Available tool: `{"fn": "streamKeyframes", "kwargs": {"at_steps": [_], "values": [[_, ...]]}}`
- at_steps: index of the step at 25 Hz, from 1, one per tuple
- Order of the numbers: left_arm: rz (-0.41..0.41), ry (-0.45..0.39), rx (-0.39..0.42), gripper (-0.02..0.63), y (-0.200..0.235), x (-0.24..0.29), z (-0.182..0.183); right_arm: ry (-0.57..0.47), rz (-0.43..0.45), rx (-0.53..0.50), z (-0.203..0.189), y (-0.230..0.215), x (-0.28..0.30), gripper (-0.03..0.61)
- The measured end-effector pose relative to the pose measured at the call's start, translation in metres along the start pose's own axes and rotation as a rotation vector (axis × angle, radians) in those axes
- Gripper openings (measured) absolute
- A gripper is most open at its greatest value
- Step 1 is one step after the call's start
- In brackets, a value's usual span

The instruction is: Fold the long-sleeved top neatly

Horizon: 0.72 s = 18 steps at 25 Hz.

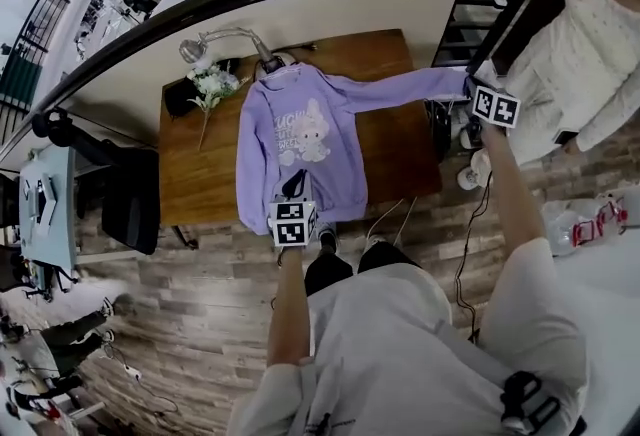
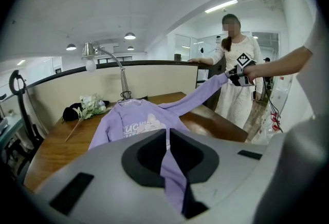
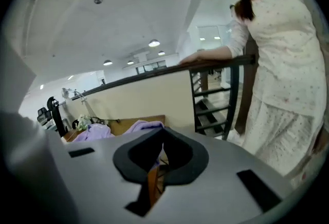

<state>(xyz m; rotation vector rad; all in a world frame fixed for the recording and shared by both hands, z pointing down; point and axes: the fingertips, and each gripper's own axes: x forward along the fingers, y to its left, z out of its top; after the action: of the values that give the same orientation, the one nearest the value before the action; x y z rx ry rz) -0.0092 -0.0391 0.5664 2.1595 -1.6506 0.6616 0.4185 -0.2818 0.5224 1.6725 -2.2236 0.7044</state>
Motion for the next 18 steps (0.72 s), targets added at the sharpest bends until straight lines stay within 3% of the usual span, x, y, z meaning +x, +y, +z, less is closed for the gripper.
{"fn": "streamKeyframes", "kwargs": {"at_steps": [3, 6, 10, 14, 18], "values": [[0.025, 0.004, -0.013, 0.037, 0.008, 0.005, -0.003, 0.121, -0.081, 0.078, -0.037, -0.038, 0.021, 0.014], [0.055, 0.020, -0.032, 0.037, 0.017, 0.007, -0.011, 0.186, -0.137, 0.067, -0.068, -0.061, 0.036, 0.014], [0.082, 0.063, -0.041, 0.037, 0.027, 0.009, -0.025, 0.226, -0.183, 0.067, -0.087, -0.076, 0.053, 0.017], [0.088, 0.095, -0.045, 0.037, 0.026, 0.007, -0.035, 0.271, -0.219, 0.003, -0.100, -0.082, 0.059, 0.025], [0.079, 0.114, -0.036, 0.037, 0.028, 0.010, -0.042, 0.278, -0.211, 0.003, -0.104, -0.084, 0.054, 0.071]]}}
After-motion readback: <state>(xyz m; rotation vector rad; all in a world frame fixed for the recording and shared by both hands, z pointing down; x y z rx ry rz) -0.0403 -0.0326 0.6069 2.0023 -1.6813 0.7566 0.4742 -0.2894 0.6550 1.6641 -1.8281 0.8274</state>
